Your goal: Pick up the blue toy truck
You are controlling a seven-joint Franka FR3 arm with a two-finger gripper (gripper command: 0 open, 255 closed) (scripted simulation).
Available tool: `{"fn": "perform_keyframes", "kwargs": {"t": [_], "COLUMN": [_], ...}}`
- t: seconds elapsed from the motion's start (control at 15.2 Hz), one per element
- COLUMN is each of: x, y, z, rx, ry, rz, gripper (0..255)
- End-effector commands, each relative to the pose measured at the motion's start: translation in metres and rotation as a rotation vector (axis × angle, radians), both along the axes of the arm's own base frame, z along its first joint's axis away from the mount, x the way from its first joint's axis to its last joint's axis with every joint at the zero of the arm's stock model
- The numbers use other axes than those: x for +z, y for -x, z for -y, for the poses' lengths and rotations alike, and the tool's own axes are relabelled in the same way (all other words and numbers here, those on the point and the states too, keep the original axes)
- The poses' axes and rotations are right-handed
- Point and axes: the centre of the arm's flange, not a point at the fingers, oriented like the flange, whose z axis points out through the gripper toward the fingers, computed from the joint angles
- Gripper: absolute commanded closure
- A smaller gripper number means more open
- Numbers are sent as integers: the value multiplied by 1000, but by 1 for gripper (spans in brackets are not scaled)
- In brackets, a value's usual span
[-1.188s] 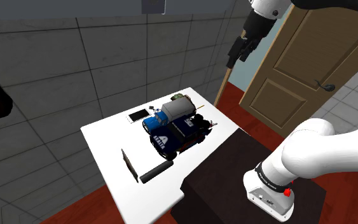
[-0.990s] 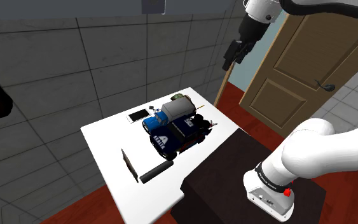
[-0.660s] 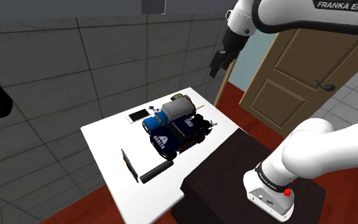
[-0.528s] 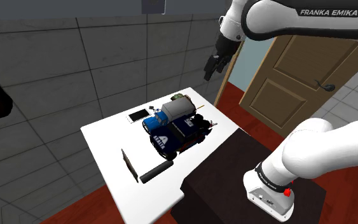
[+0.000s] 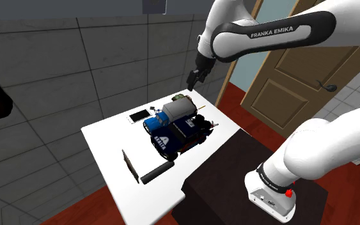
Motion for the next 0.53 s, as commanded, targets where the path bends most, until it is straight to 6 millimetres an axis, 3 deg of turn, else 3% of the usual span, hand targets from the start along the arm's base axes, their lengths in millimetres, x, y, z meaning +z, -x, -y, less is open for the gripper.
{"fn": "perform_keyframes", "kwargs": {"t": [0.0,0.46], "x": [-22,-94], "y": [-18,-74], "z": [-6,-23], "rx": [16,71], "ry": [2,9], "rz": [0,-5], "gripper": [0,0]}}
